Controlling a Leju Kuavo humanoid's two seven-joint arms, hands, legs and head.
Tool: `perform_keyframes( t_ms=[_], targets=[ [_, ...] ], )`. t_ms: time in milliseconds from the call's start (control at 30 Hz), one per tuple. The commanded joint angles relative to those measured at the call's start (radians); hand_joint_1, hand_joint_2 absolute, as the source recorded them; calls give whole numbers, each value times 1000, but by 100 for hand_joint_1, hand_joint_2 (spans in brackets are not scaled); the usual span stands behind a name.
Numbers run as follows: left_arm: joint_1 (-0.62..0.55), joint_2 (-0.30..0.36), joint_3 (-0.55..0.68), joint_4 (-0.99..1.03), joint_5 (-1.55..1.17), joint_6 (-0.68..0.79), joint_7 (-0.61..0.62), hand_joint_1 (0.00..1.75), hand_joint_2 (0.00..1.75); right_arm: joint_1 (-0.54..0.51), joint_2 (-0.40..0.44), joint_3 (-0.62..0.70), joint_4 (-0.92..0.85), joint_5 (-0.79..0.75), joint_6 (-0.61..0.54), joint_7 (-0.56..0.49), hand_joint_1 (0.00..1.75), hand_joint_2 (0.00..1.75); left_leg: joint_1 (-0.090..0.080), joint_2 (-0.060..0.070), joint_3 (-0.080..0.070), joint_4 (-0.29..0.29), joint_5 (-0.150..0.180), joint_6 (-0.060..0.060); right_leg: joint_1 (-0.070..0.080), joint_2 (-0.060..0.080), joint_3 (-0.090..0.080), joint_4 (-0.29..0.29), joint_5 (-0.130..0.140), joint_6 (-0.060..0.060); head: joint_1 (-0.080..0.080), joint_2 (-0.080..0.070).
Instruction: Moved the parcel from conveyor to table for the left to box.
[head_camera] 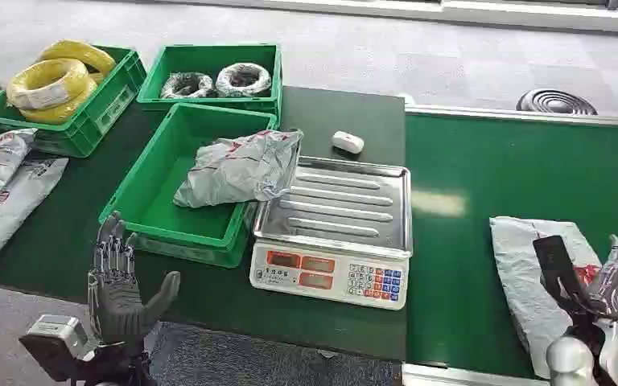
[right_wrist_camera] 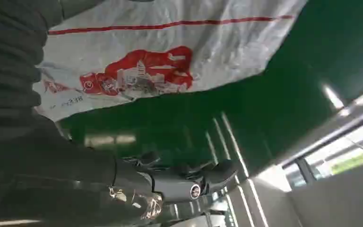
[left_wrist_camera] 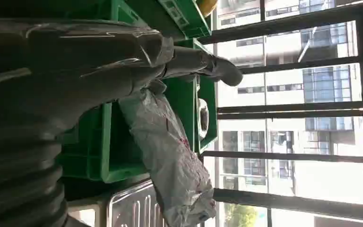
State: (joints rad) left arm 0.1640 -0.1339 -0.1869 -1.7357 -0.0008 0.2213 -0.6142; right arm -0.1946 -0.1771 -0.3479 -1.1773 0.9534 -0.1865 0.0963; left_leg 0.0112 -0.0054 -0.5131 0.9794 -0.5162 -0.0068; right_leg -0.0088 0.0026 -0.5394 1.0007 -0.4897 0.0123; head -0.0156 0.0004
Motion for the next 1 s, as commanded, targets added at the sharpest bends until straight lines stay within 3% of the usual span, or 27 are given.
perform_keyframes(
  t_ms=[33,100,133,167,200,233,267,333,533,700,833,900,1000],
  targets=[
    [-16,0,4,44,-2,16,23,0,175,-225,-58,36,584,69,13,72,0,175,0,3,1,-3,1,0,0,2,1,-3,2,-1,0,0],
    [-26,-5,9,48,-5,19,28,0,175,-251,-44,45,615,83,11,101,0,175,0,3,0,-2,1,0,1,2,-1,-2,2,-1,0,0],
    [-30,-8,12,51,-7,19,31,0,0,-263,-39,45,633,86,13,111,0,175,0,4,0,-2,1,0,0,3,-1,-1,2,-1,-1,0],
    [-32,-11,11,52,-10,19,34,0,175,-270,-34,43,647,84,18,118,0,175,0,2,0,-1,0,0,0,2,-1,-1,1,0,0,0],
    [-32,-11,11,52,-10,19,34,0,175,-270,-34,43,647,84,18,118,0,175,0,3,-1,-2,1,0,0,3,-2,-1,2,-1,-1,0],
    [-32,-13,9,54,-12,18,36,0,175,-266,-31,39,653,82,20,122,127,175,1,3,-1,-1,1,0,1,3,-2,-1,2,0,0,0],
    [-31,-15,10,55,-14,17,37,0,175,-258,-33,39,654,87,19,127,166,175,1,3,-1,-2,1,0,1,3,-2,-2,2,0,-1,0],
    [-34,-13,7,63,-25,16,43,0,175,-244,-33,36,647,89,38,129,175,175,0,1,-2,-2,2,1,1,1,-2,-2,3,0,0,0],
    [-53,-2,7,92,-30,18,46,0,175,-238,-49,65,651,106,101,124,175,175,0,0,-1,-1,1,0,1,-1,0,-1,1,0,0,0],
    [-40,3,26,60,-41,14,51,0,175,-224,9,88,454,92,-26,103,175,175,0,1,-1,-2,3,0,0,1,-1,-2,3,-1,0,0],
    [-38,3,30,56,-42,11,53,0,175,-217,13,97,419,90,-8,126,175,175,0,3,-1,-1,1,0,0,2,-1,0,1,-1,0,0],
    [-28,2,34,41,-46,13,46,0,175,-181,53,86,263,26,-255,-23,175,175,0,2,-1,-1,1,0,0,2,-1,0,1,-1,0,0],
    [-52,1,20,60,-63,-1,32,0,175,-129,116,146,-24,3,-414,-107,175,175,-1,4,-2,-1,1,0,0,4,-4,1,1,-1,0,0]
  ],
)
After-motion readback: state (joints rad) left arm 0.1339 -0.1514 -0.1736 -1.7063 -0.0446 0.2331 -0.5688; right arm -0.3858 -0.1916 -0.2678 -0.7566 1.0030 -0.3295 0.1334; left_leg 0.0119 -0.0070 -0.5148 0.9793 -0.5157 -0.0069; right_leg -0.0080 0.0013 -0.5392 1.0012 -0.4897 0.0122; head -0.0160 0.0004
